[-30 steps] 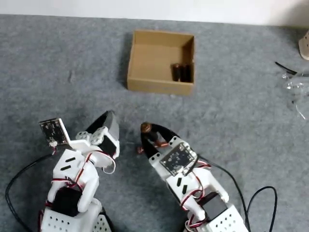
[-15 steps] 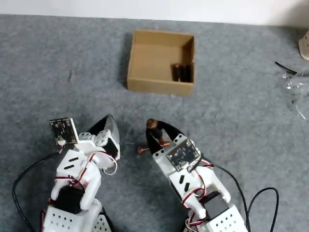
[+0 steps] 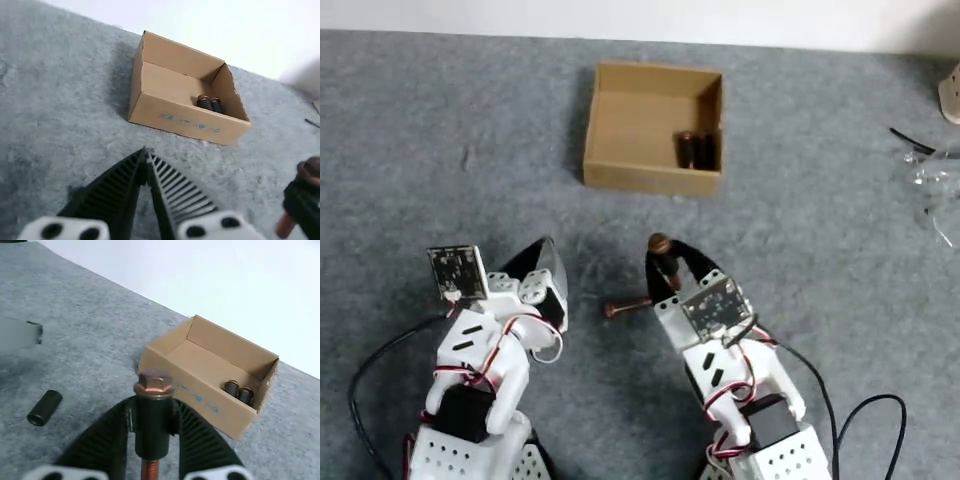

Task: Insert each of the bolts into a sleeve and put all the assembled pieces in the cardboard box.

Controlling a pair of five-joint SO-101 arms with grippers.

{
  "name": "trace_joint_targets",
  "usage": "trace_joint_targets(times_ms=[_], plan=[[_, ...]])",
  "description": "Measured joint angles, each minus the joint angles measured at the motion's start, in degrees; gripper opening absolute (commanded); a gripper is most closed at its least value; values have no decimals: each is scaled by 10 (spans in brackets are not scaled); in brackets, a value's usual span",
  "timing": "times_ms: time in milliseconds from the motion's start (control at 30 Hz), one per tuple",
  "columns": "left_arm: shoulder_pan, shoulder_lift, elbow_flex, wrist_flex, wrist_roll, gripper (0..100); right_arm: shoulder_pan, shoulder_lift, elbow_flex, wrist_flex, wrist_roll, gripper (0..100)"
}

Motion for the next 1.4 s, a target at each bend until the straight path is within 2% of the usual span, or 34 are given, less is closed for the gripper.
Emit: trace_joint_targets(times_ms=[167,433,600,800,1000,1167,1400], plan=[[0,0,0,0,-76,5,6,0,0,0,0,4],[0,0,0,0,-169,5,76,0,-1,15,0,4],[-35,0,0,0,-235,5,81,-1,-7,53,-17,4],[-37,0,10,0,-276,5,81,-1,-7,55,-19,4],[-41,1,40,-29,-280,7,83,5,-33,56,-20,4],[-42,1,53,-56,-280,7,83,113,-131,56,-20,4],[-44,1,53,-62,-280,7,84,379,-324,30,-20,4]])
